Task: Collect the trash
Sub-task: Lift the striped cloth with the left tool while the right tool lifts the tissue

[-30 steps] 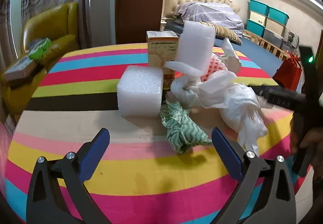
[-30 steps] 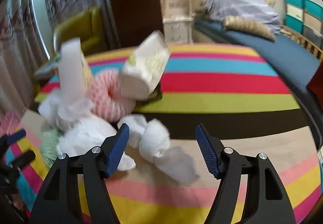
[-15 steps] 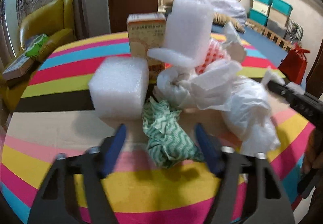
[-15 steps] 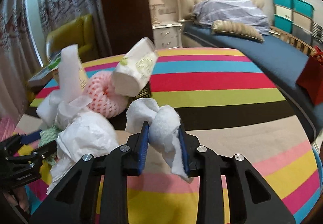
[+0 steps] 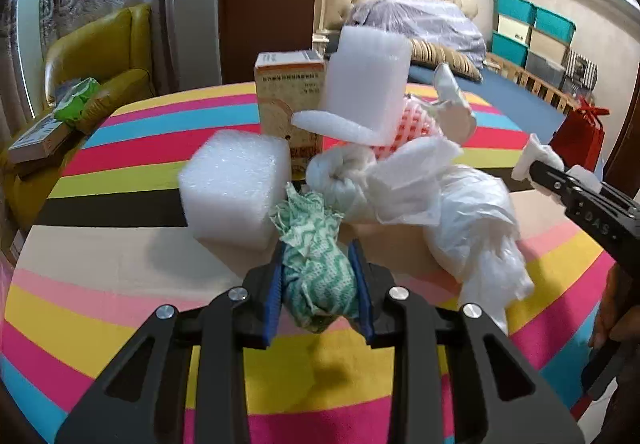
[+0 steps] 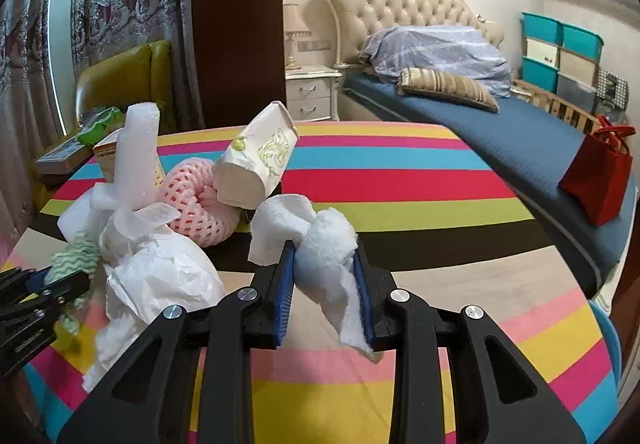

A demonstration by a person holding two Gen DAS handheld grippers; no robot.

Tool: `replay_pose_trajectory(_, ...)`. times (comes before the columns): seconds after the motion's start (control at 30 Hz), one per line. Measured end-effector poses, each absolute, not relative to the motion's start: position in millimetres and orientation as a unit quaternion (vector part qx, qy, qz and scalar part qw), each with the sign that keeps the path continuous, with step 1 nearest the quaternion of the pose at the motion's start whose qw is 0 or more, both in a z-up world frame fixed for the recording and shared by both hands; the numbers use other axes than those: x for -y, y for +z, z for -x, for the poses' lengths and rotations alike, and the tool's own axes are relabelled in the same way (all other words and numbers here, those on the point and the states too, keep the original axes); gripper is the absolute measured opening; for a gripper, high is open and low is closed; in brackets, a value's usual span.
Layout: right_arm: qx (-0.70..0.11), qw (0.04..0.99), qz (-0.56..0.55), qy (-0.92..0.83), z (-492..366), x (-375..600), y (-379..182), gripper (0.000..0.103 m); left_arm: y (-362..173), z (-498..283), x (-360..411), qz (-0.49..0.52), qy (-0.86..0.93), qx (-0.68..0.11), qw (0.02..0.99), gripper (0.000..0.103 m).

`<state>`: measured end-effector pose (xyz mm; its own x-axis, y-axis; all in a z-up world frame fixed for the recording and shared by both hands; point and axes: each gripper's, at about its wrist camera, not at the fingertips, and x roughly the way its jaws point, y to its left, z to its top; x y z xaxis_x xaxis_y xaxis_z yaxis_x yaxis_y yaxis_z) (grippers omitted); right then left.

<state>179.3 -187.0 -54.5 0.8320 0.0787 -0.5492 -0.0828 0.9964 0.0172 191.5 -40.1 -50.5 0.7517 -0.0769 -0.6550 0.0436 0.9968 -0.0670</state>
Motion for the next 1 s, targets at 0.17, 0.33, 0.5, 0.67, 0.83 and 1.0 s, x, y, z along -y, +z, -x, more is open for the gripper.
replay_pose_trajectory(0.17, -0.274, 0.961, -0.004, 0.018, -173.4, 193.6, -50.9, 0.028, -42.7, -167.4, 38.6, 0.014, -0.034, -0.321, 0.946, 0.030)
replay_pose_trajectory(0.33, -0.260, 0.964, -0.050, -0.009, -152.6, 204.6, -48.6, 0.028, -35.2, -139.2, 43.1, -0.004, -0.030, -0.290, 0.957, 0.030)
replay_pose_trajectory(0.5, -0.245, 0.967, -0.065, -0.038, -134.1, 208.2, -47.5, 0.028, -34.4, -127.8, 36.5, 0.005, -0.032, -0.290, 0.957, 0.030)
replay_pose_trajectory(0.67, -0.215, 0.973, -0.055, -0.056, -117.4, 202.3, -41.8, 0.028, -36.0, -123.6, 34.1, -0.006, -0.034, -0.290, 0.957, 0.030)
replay_pose_trajectory(0.83, -0.222, 0.974, -0.031, -0.035, -113.4, 190.2, -41.0, 0.028, -35.9, -114.1, 26.6, -0.001, -0.037, -0.286, 0.958, 0.030)
replay_pose_trajectory(1.0, -0.236, 0.971, -0.020, -0.003, -101.4, 175.6, -45.3, 0.028, -33.4, -98.2, 13.3, -0.004, -0.035, -0.278, 0.960, 0.030)
